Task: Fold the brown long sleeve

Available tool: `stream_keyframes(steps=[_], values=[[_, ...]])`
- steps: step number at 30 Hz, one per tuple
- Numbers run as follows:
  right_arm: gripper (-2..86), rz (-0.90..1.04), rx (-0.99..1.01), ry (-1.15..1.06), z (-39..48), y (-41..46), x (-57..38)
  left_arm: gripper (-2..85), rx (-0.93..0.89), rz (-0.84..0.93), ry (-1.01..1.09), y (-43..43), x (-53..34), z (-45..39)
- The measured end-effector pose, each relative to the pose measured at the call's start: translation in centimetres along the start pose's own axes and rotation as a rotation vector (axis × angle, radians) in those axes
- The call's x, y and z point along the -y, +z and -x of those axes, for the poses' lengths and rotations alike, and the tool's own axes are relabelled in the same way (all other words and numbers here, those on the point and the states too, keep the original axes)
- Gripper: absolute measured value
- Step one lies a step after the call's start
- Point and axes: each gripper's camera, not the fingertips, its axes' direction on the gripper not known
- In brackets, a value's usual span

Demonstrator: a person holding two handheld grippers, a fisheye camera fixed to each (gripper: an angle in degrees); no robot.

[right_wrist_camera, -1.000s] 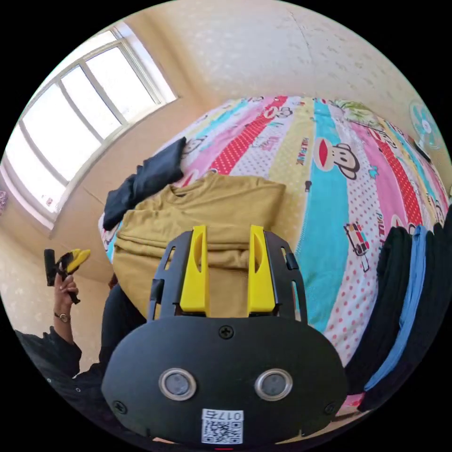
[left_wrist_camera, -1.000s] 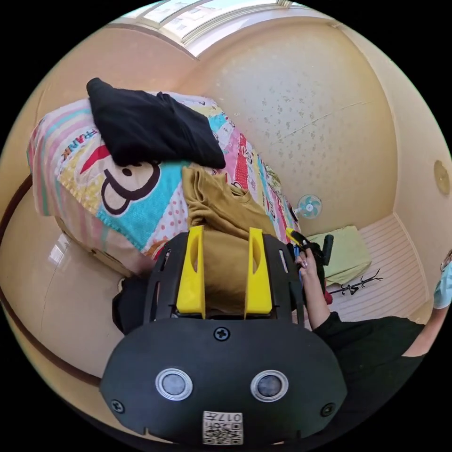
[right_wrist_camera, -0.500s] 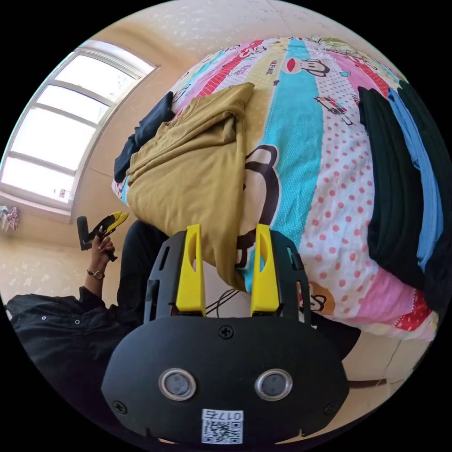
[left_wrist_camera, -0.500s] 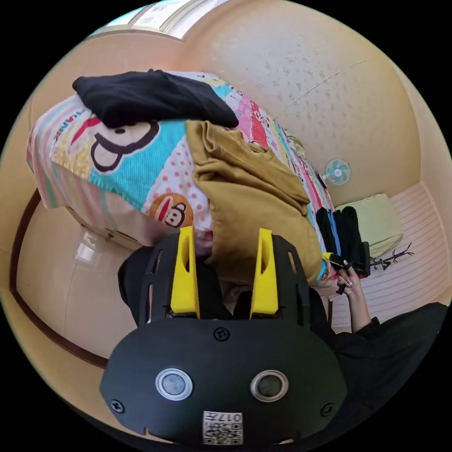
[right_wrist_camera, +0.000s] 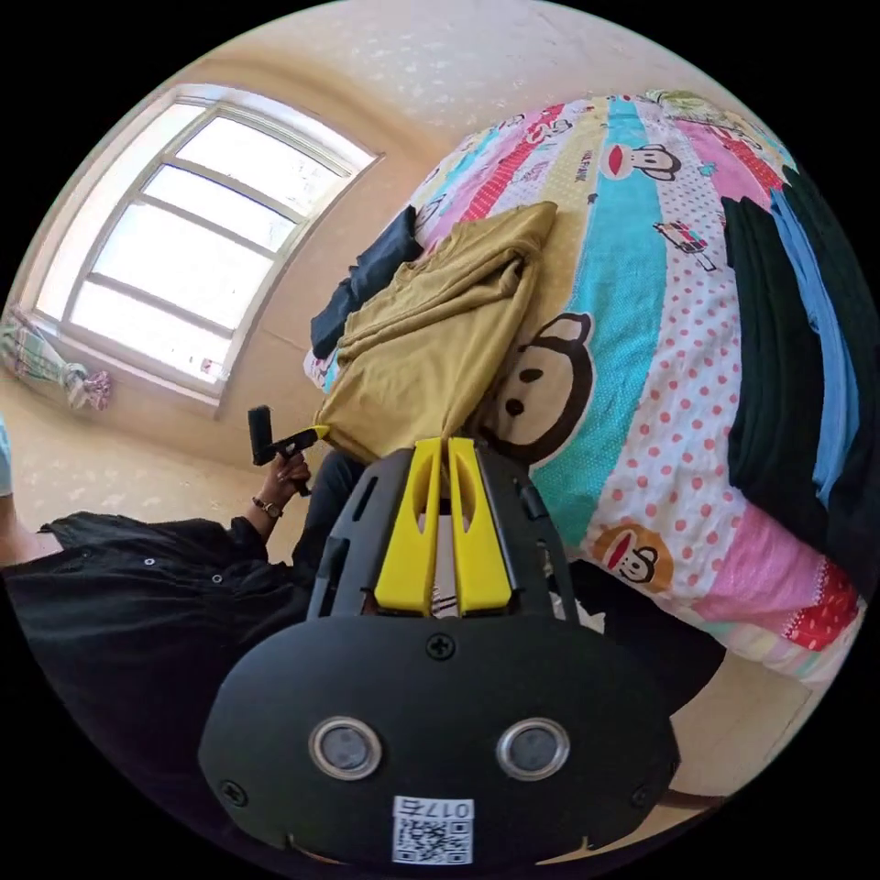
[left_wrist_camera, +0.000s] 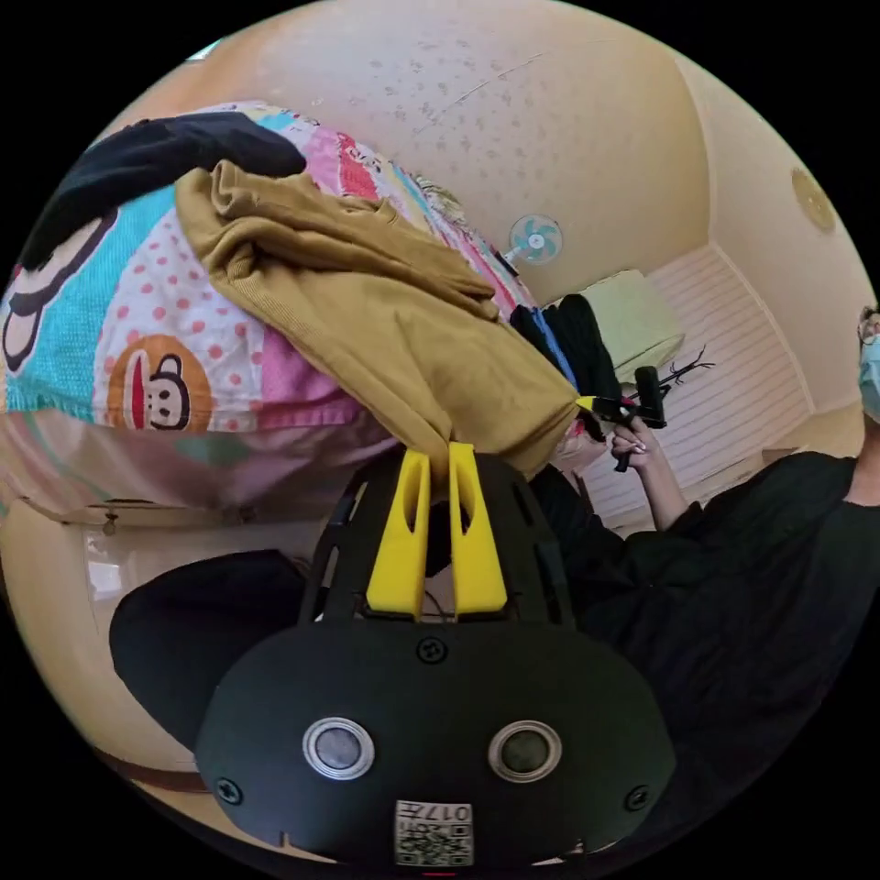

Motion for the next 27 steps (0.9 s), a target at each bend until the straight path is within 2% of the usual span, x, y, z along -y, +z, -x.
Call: stream_keyframes(steps=[3,6,9,11,13,14,16,18,22,23,25,27], values=[[2.3,-0.094,0.013,-0.049,0.4,-3.9,4.5,3.8,-0.012,-0.162,0.003,-5.9,4.0,-1.4],[3.2,-0.171,-0.037,-0.022,-0.9,-5.2,11.4,4.7,0.007,-0.174,-0.087,-6.9,11.5,0.3],[5.8,-0.201,-0.110,0.075,-2.3,-6.4,15.0,14.1,0.076,-0.226,-0.213,-7.2,15.9,2.4],[8.1,-0.223,-0.174,0.037,-1.4,-7.5,14.0,16.5,0.091,-0.288,-0.198,-8.4,15.6,1.5],[9.5,-0.215,-0.282,0.021,-1.2,-7.5,11.6,16.0,0.272,-0.311,-0.114,-8.5,12.6,-0.9],[10.3,-0.177,-0.330,0.013,-1.8,-6.7,9.8,16.0,0.332,-0.292,-0.103,-7.9,11.6,-1.3],[11.4,-0.120,-0.350,0.022,-3.6,-5.3,7.3,16.0,0.467,-0.143,-0.078,-3.9,7.6,-1.1],[12.3,-0.097,-0.290,0.085,-6.4,-4.4,5.1,16.3,0.440,-0.052,-0.113,-0.7,5.2,0.6],[13.5,-0.186,-0.259,0.143,-8.7,-5.6,5.2,16.8,0.123,-0.087,-0.317,3.9,2.5,4.7],[13.8,-0.230,-0.262,0.150,-9.2,-6.3,5.7,16.6,0.130,-0.098,-0.330,4.3,2.5,4.8],[14.3,-0.257,-0.260,0.163,-10.4,-6.6,7.1,14.5,0.269,-0.083,-0.321,5.9,2.9,4.4],[14.1,-0.169,-0.205,0.211,-13.2,-5.0,9.3,13.3,0.310,-0.082,-0.319,6.7,3.0,3.9]])
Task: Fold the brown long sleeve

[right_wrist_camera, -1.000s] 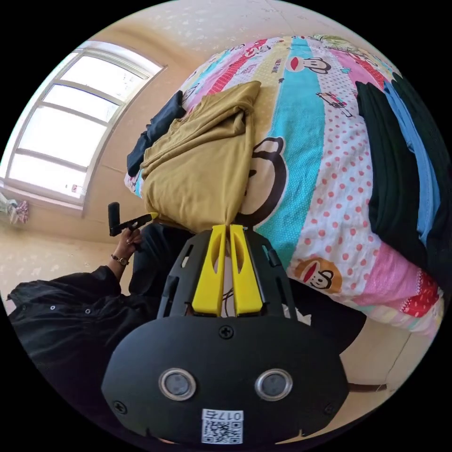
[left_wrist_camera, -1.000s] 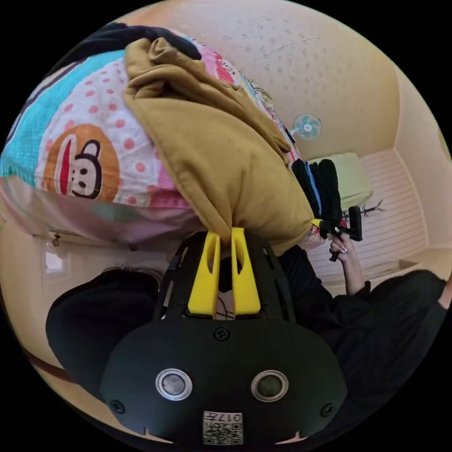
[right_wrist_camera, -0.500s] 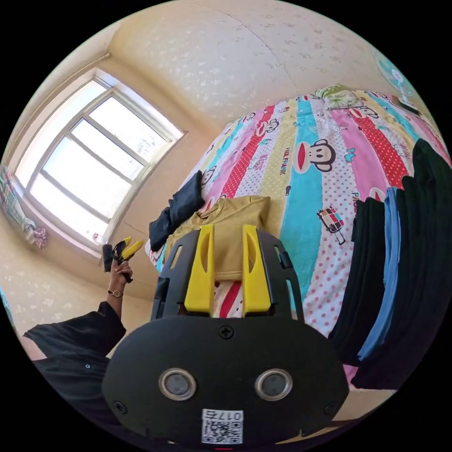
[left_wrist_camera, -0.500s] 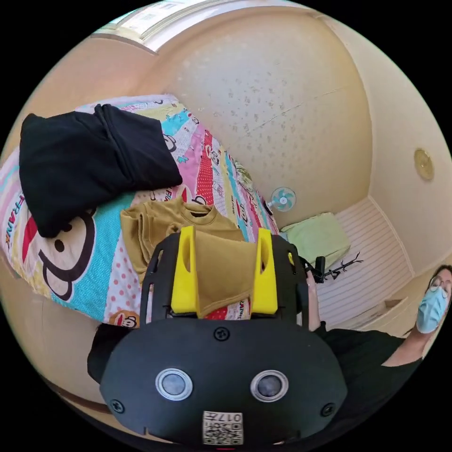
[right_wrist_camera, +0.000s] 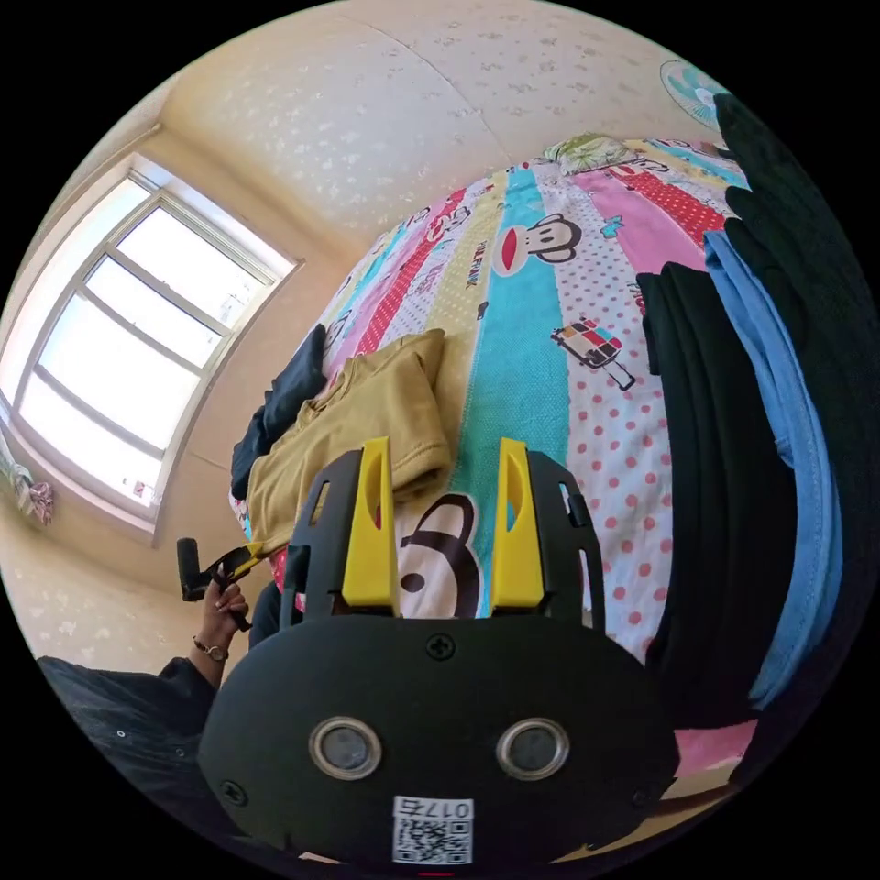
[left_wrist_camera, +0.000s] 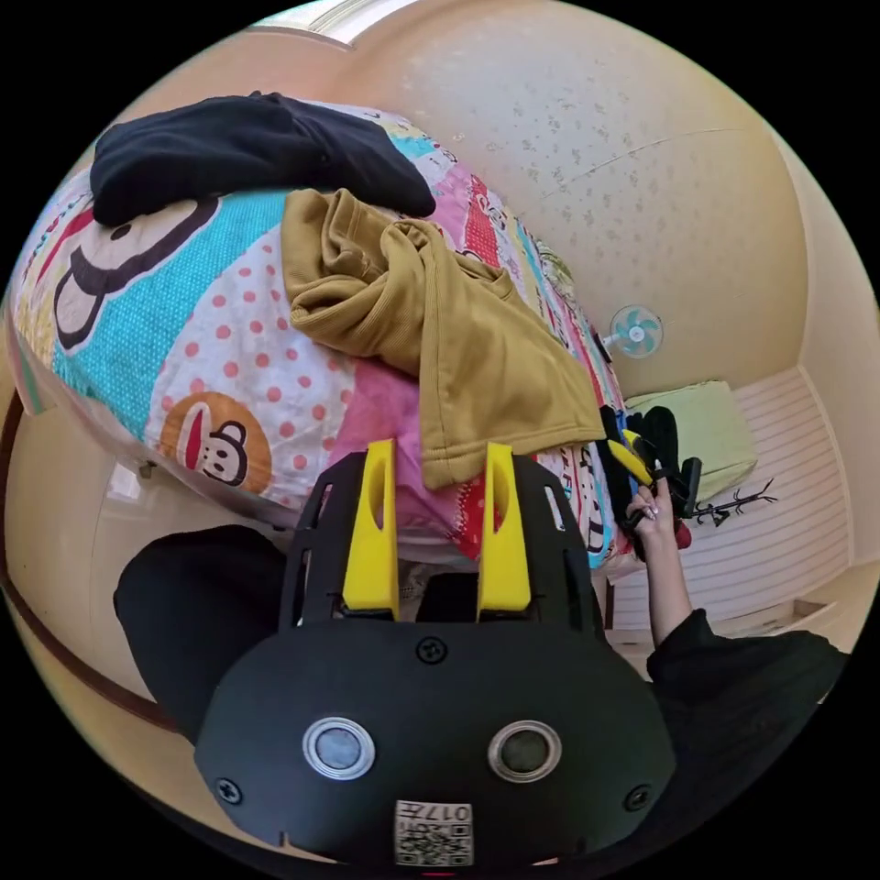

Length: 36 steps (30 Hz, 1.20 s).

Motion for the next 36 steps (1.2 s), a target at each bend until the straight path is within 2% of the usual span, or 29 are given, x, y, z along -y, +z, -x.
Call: stream_keyframes(steps=[2,3,5,7,9,11,15,16,19,22,26,28,30,32,34,36], values=[[11.4,0.134,0.140,0.042,-1.5,3.0,0.6,10.1,0.041,-0.002,0.027,0.1,-0.6,-0.8],[7.3,0.126,0.235,0.055,-1.7,3.1,-0.3,7.9,0.027,0.009,0.072,0.0,-1.0,-1.3],[5.4,0.017,0.272,0.062,-1.0,0.2,-2.6,6.5,-0.034,-0.008,0.128,-1.6,-1.8,-1.9],[4.7,-0.086,0.315,-0.020,0.7,-4.5,-5.1,6.2,-0.035,-0.112,0.273,-6.6,-3.9,-4.2],[4.1,-0.148,0.442,-0.199,3.6,-10.6,-7.8,6.0,-0.017,-0.154,0.398,-10.2,-5.8,-6.4],[3.8,-0.175,0.531,-0.336,5.7,-15.2,-9.7,5.9,-0.081,-0.204,0.488,-14.2,-7.7,-8.2],[3.5,-0.132,0.798,-0.459,6.7,-22.6,-13.3,5.6,-0.451,-0.282,0.595,-22.3,-10.5,-10.0],[3.4,-0.128,0.797,-0.462,6.6,-23.3,-14.1,5.5,-0.483,-0.268,0.610,-23.9,-11.2,-10.4],[3.3,-0.121,0.719,-0.454,6.7,-26.3,-18.0,5.4,-0.350,-0.165,0.703,-25.5,-14.2,-12.7],[3.2,-0.098,0.687,-0.405,6.3,-27.7,-21.0,5.4,-0.337,-0.032,0.744,-24.6,-16.8,-14.3],[3.2,-0.072,0.530,-0.412,7.1,-26.5,-21.2,5.7,-0.317,-0.005,0.658,-22.6,-17.0,-13.2],[3.4,-0.049,0.481,-0.417,8.2,-24.1,-18.4,5.7,-0.292,-0.040,0.531,-20.9,-13.7,-11.1],[3.8,0.017,0.541,-0.322,10.0,-19.3,-11.2,5.7,-0.256,-0.095,0.414,-19.6,-9.5,-9.3],[4.4,-0.025,0.538,-0.277,11.7,-15.6,-5.1,5.7,-0.200,-0.159,0.369,-18.6,-4.5,-7.8],[5.4,-0.028,0.441,-0.252,13.3,-10.8,1.0,6.4,-0.164,-0.239,0.223,-17.0,3.3,-4.7],[9.2,0.073,0.274,-0.138,14.4,-3.9,6.5,10.0,-0.156,-0.248,0.070,-15.5,8.2,-2.1]])
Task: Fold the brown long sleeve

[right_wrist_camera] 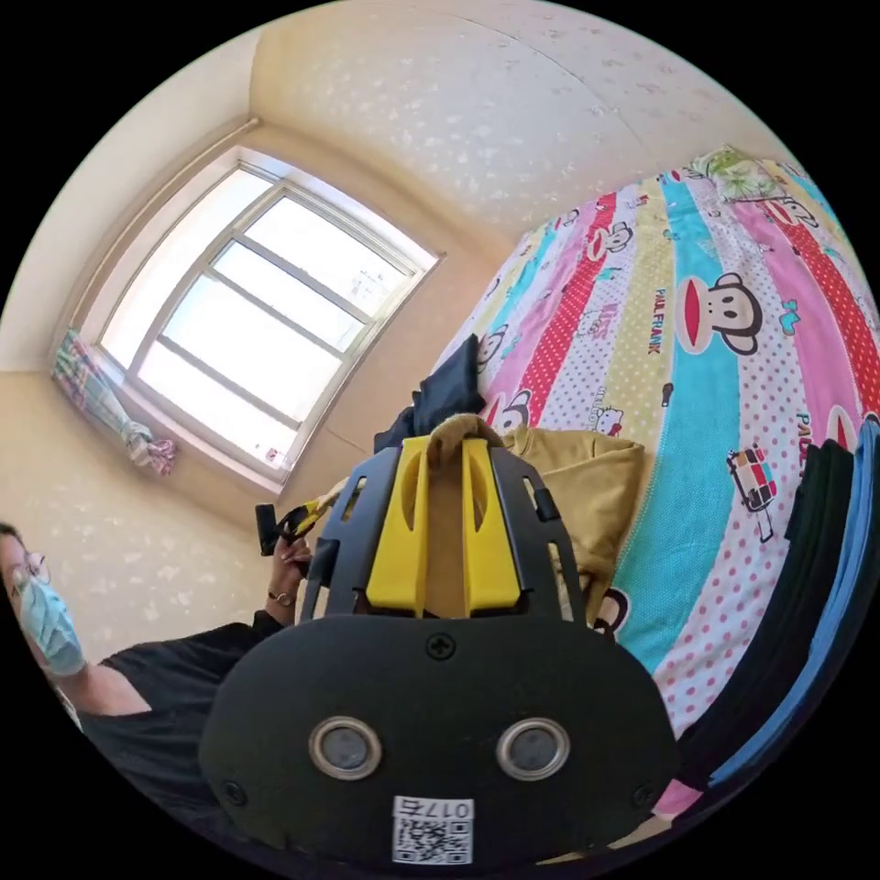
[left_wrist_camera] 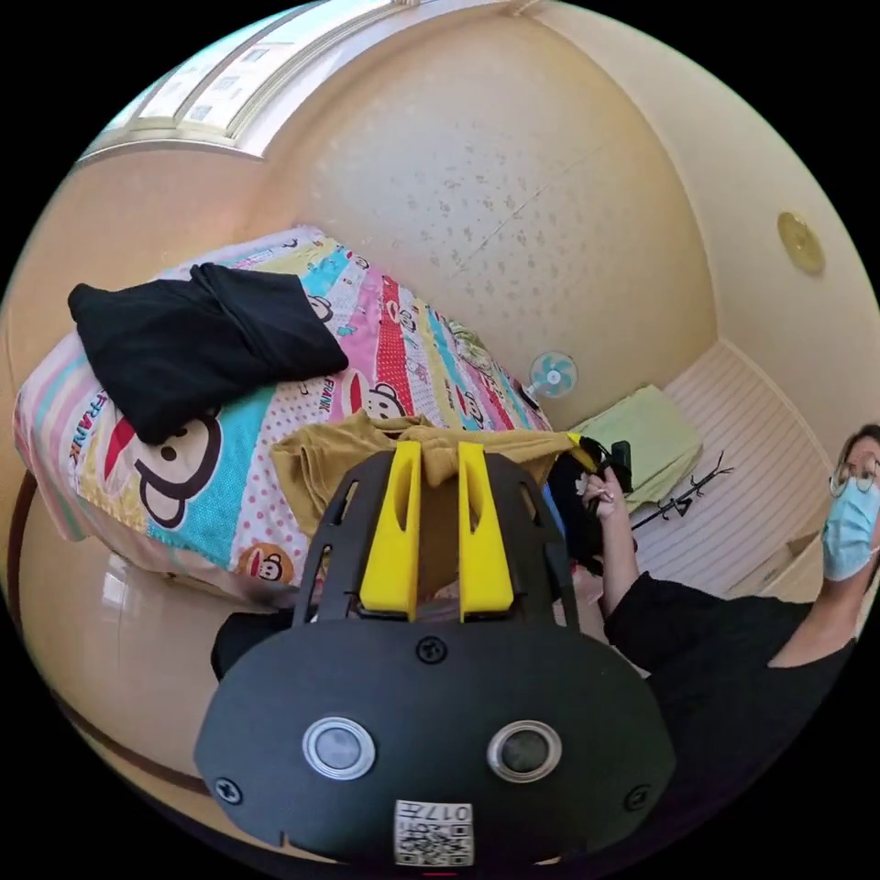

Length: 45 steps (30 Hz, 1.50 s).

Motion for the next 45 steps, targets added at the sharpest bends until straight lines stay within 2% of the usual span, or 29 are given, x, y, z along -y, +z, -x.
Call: stream_keyframes(steps=[2,3,6,8,9,10,13,17,19,21,22,25,28,30,32,34,36,37,39,41,43,44,45], values=[[11.8,-0.020,-0.075,-0.005,0.6,2.5,0.3,14.8,0.083,-0.010,-0.074,1.9,2.2,1.8],[12.4,-0.037,-0.127,-0.026,1.1,3.8,-0.8,16.9,0.187,0.000,-0.082,2.8,2.4,2.1],[12.3,-0.006,-0.316,-0.095,1.4,8.4,-5.5,18.3,0.344,0.044,-0.036,5.1,-0.6,2.7],[11.7,0.101,-0.443,-0.166,0.4,12.7,-8.6,18.4,0.354,0.091,-0.078,6.6,-3.7,4.6],[10.7,0.202,-0.558,-0.181,-1.1,15.9,-10.5,18.6,0.339,0.115,-0.138,7.4,-5.9,6.5],[10.0,0.226,-0.582,-0.204,-1.6,17.0,-11.4,18.6,0.309,0.116,-0.208,7.8,-8.1,8.5],[8.5,0.128,-0.566,-0.256,-0.9,16.7,-13.3,18.5,0.183,0.107,-0.334,8.3,-11.8,12.8],[9.3,-0.015,-0.524,-0.249,0.7,14.1,-10.7,17.5,0.078,0.077,-0.324,8.0,-11.9,14.6],[9.4,0.072,-0.530,-0.242,-0.4,15.8,-8.8,16.4,0.088,0.098,-0.289,8.5,-10.6,14.9],[7.7,0.360,-0.521,-0.243,-3.5,21.0,-7.6,14.1,0.103,0.125,-0.278,9.2,-9.6,15.3],[6.7,0.373,-0.510,-0.250,-3.7,21.3,-7.6,11.0,0.107,0.131,-0.283,9.6,-9.1,15.6],[3.8,0.221,-0.453,-0.263,-1.7,17.3,-8.5,5.6,0.109,0.125,-0.305,9.2,-8.2,15.7],[3.4,0.088,-0.436,-0.222,-0.3,13.7,-10.9,4.3,0.109,0.106,-0.220,7.2,-7.6,15.1],[3.7,0.136,-0.547,-0.179,-2.1,15.4,-12.8,4.8,0.117,0.069,-0.254,6.2,-8.3,16.1],[4.6,0.232,-0.526,-0.086,-4.5,17.8,-13.4,7.6,0.107,0.008,-0.365,5.5,-9.9,18.1],[6.0,0.171,-0.551,-0.060,-3.6,17.2,-13.8,15.4,0.012,-0.044,-0.473,5.3,-11.5,20.5],[8.5,-0.018,-0.685,-0.035,0.5,14.7,-14.0,17.8,-0.042,-0.071,-0.481,5.4,-12.3,21.1],[8.9,-0.073,-0.683,-0.041,1.8,14.3,-13.9,18.2,-0.067,-0.073,-0.460,5.8,-12.5,21.1],[9.3,-0.158,-0.439,-0.163,6.6,14.8,-13.0,18.2,-0.076,-0.031,-0.440,7.0,-12.5,21.1],[8.9,-0.081,-0.292,-0.273,8.7,18.1,-11.6,17.6,-0.093,0.031,-0.437,8.6,-12.0,21.7],[8.2,0.064,-0.375,-0.318,8.6,23.9,-10.6,12.7,-0.106,0.089,-0.462,10.0,-11.5,22.8],[7.7,0.239,-0.485,-0.279,6.6,28.7,-10.4,10.7,-0.094,0.096,-0.489,10.0,-11.5,23.1],[7.3,0.319,-0.520,-0.257,4.9,31.6,-11.0,8.7,-0.095,0.079,-0.532,9.4,-11.7,23.3]])
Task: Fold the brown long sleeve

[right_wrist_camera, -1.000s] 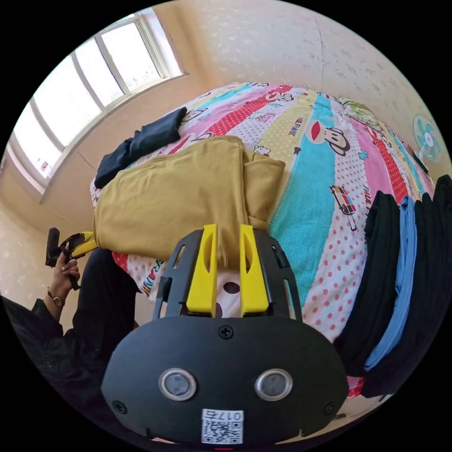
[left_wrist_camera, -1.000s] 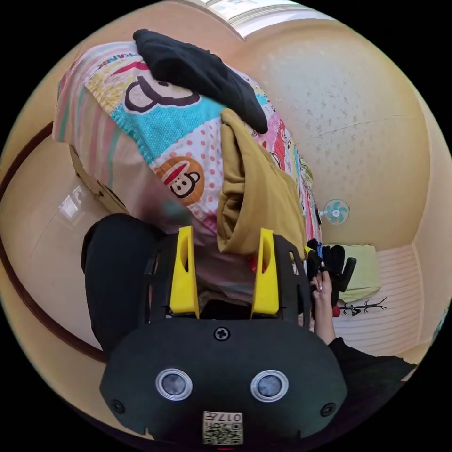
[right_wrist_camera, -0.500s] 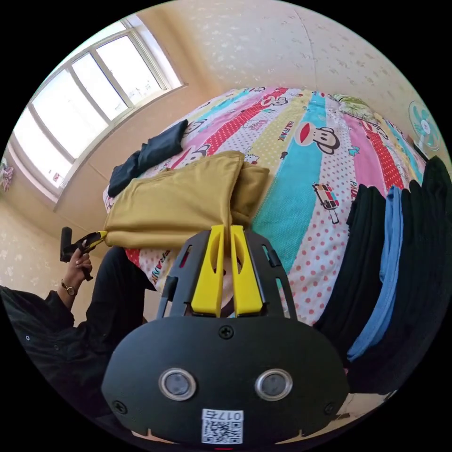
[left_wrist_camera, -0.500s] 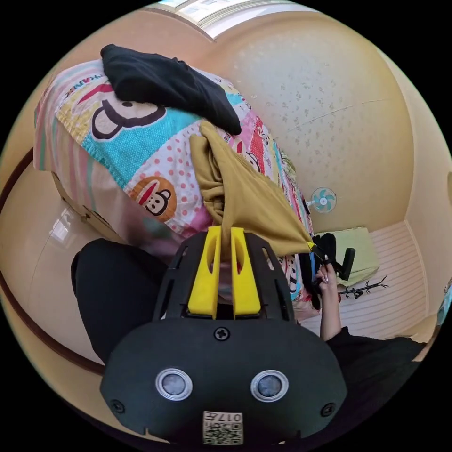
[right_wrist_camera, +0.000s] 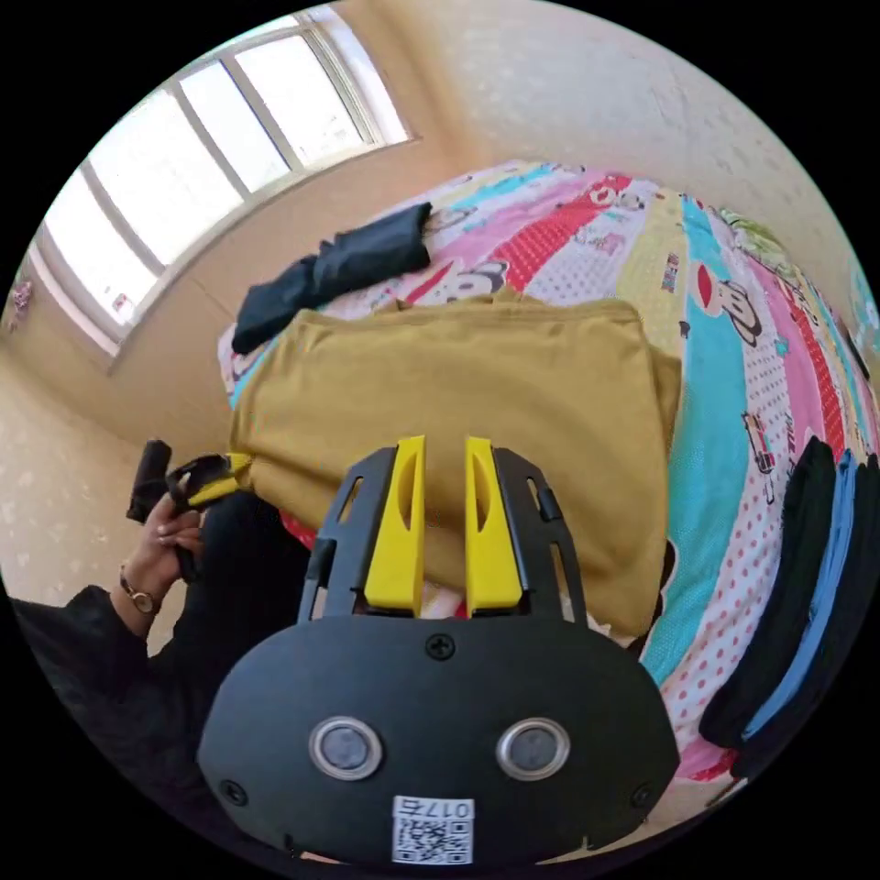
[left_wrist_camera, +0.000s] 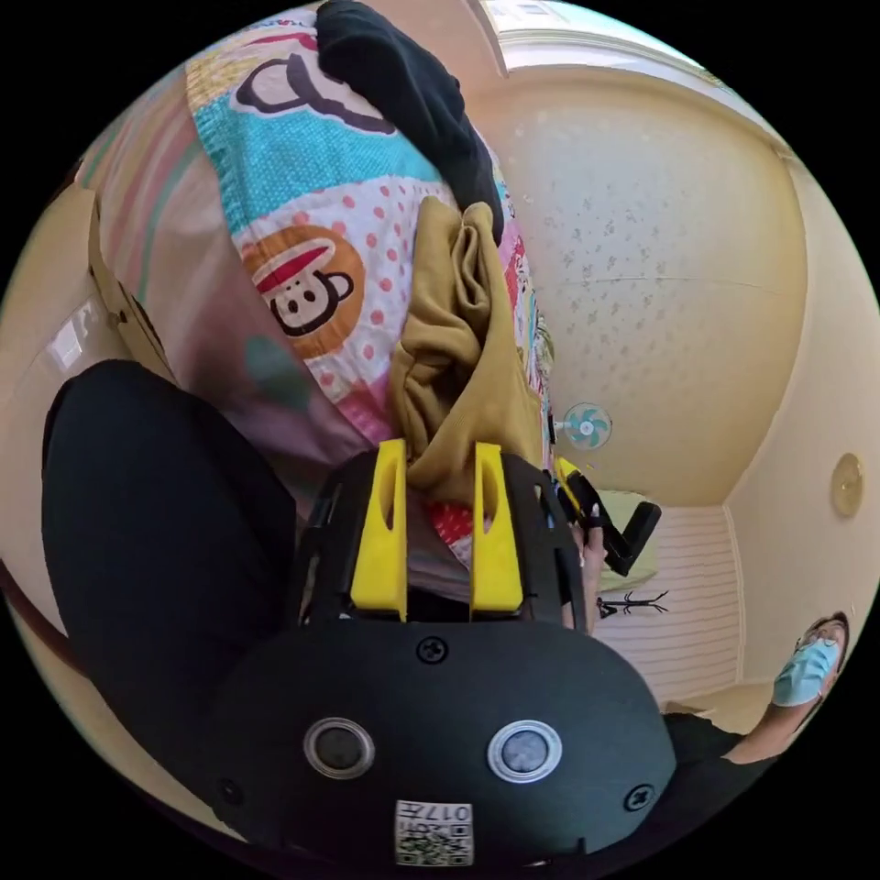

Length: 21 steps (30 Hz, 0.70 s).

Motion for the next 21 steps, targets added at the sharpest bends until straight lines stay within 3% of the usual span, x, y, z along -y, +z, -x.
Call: stream_keyframes(steps=[2,4,6,8,13,15,18,20,21], values=[[6.8,-0.151,-0.016,0.001,-0.1,-0.8,-1.9,6.4,-0.060,-0.056,-0.017,-1.8,-0.8,-0.9],[6.3,-0.185,-0.010,0.006,-0.3,-1.1,-2.8,5.1,-0.101,-0.132,0.060,-3.6,-1.7,-4.9],[5.0,-0.171,-0.013,0.019,-0.6,-2.6,-3.2,5.0,-0.018,-0.129,0.207,-2.8,-1.5,-10.0],[3.6,-0.172,0.035,0.086,-1.9,-4.9,-3.9,4.8,0.022,-0.091,0.353,-0.2,-1.4,-15.3],[2.1,-0.434,0.213,0.420,-10.1,-11.8,-12.6,4.6,-0.060,0.185,0.677,13.6,-6.3,-25.8],[2.5,-0.449,0.199,0.585,-14.7,-13.2,-16.9,4.9,-0.043,0.306,0.756,18.8,-9.4,-26.7],[3.9,-0.423,0.238,0.629,-19.2,-14.6,-20.3,7.1,-0.155,0.444,0.771,23.6,-13.2,-24.8],[5.6,-0.420,0.247,0.654,-21.1,-15.9,-21.9,10.0,-0.178,0.408,0.776,22.9,-14.1,-23.2],[6.9,-0.429,0.248,0.646,-22.0,-17.0,-22.6,11.9,-0.102,0.318,0.779,21.3,-14.1,-22.1]])
